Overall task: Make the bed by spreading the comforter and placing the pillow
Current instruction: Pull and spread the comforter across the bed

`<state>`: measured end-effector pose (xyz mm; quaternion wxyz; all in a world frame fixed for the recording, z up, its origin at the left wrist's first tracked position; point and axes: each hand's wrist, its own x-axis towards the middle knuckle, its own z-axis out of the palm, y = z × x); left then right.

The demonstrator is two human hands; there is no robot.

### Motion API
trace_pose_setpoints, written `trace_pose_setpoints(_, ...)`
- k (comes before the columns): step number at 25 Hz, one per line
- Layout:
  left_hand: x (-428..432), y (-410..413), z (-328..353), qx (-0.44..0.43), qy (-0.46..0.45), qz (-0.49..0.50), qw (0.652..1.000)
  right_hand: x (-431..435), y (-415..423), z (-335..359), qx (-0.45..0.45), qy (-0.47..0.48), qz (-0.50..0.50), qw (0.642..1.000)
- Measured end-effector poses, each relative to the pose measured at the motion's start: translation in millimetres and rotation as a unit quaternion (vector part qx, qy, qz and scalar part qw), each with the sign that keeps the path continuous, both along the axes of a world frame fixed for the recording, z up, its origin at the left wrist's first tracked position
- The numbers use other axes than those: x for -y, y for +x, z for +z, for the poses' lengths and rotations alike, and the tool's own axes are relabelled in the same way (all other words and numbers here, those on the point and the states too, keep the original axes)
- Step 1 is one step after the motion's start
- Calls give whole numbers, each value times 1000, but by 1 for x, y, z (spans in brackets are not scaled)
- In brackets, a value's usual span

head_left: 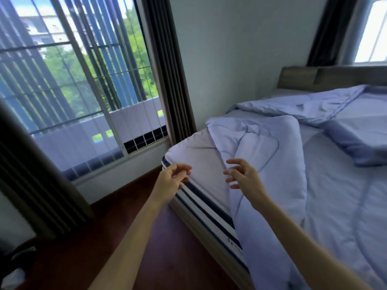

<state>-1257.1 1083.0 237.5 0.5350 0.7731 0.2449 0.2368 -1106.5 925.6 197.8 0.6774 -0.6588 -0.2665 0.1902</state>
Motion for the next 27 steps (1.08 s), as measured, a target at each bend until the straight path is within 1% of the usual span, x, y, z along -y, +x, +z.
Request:
trace_pose_setpoints(2,-49,27,2,-21,12,-22,999,-26,10,-7,-21,-9,-30,999)
trace_pose_setpoints(4,-82,67,5,-18,27,-50,998,-39,24,-17,-35,-23,-62,997)
trace_pose_setpoints(6,-93,111,4,-21,33,-80,996,-38,42,-26,-42,-45,-101,993)
trace_pose_setpoints(7,-92,134,3,-26,35,-116,992,-35,55,-28,-41,-48,-127,990)
trace_pose_setpoints(10,-80,204,-13,-56,40,-259,964,-22,104,-36,-47,-33,-218,974)
trace_pose_setpoints(13,-73,271,-43,-103,61,-326,938,-11,162,-58,-45,-45,-312,948)
trace_pose_setpoints(15,-78,312,-65,-162,76,-364,914,-1,202,-90,-65,-93,-397,911)
trace_pose_setpoints(17,-86,340,-79,-229,117,-412,874,9,220,-129,-141,-196,-469,849)
trace_pose_setpoints(18,-91,352,-87,-245,133,-431,858,14,222,-150,-183,-253,-481,819)
trace_pose_setpoints(20,-96,377,-100,-259,139,-451,843,19,211,-186,-265,-335,-479,767)
trace_pose_setpoints(21,-96,390,-106,-266,149,-461,833,20,203,-200,-295,-354,-469,753)
trace_pose_setpoints(22,-93,404,-113,-277,162,-478,817,20,194,-210,-313,-362,-456,750)
trace_pose_setpoints(24,-84,433,-132,-299,207,-517,775,19,178,-225,-344,-371,-431,748)
trace_pose_setpoints(26,-74,457,-158,-299,290,-533,737,17,163,-233,-359,-394,-432,727)
trace_pose_setpoints(27,-69,465,-170,-290,342,-546,708,17,158,-235,-369,-399,-456,705)
